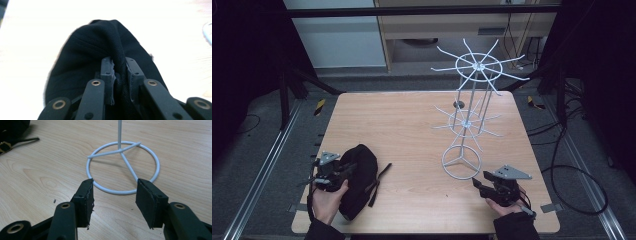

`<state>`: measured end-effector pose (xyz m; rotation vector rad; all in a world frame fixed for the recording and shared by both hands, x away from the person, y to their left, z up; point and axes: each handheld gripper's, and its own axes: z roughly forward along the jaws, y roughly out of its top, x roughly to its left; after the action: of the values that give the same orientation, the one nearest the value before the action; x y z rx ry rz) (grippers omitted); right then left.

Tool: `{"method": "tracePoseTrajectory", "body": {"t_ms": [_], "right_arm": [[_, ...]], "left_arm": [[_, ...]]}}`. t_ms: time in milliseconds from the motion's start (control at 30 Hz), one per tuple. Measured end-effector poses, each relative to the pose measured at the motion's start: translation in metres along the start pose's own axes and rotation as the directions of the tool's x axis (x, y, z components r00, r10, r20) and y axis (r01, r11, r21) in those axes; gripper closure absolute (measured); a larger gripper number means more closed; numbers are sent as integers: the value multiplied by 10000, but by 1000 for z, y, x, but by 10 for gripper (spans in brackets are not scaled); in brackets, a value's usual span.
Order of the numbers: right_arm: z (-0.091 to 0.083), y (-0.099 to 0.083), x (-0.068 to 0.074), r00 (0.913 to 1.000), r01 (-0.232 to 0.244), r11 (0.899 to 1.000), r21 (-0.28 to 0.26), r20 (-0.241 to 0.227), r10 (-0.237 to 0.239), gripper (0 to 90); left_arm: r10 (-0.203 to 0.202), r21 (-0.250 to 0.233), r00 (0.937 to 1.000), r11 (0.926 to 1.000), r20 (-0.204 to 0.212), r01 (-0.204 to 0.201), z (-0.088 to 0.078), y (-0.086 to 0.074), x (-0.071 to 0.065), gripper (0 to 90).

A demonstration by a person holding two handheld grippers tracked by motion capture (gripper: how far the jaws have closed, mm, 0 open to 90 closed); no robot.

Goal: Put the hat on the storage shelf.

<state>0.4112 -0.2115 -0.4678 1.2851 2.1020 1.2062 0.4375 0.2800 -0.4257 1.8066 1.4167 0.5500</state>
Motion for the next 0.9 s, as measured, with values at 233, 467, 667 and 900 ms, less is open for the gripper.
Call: {"method": "tracePoseTrajectory", "body": {"t_ms": [233, 467, 667, 900], "right_arm": [[2, -2, -1, 10000, -49, 10000, -38, 33, 49, 480], [3, -4, -6, 9996, 1, 9999, -165, 281, 4, 458], [1, -4, -12, 9983, -103, 9993, -357, 563, 123, 448], [0, -3, -12, 9971, -35, 9987, -499, 752, 73, 437]], "left_arm": [[541, -1508, 9944, 9878, 904, -400, -26, 8, 3, 786], [1282, -2850, 9787, 9553, 1602, -785, -50, 17, -6, 786], [1881, -3657, 9569, 9256, 2214, -974, -66, 27, -21, 786], [2483, -4488, 9289, 8875, 2749, -1045, -81, 42, -37, 787]]}}
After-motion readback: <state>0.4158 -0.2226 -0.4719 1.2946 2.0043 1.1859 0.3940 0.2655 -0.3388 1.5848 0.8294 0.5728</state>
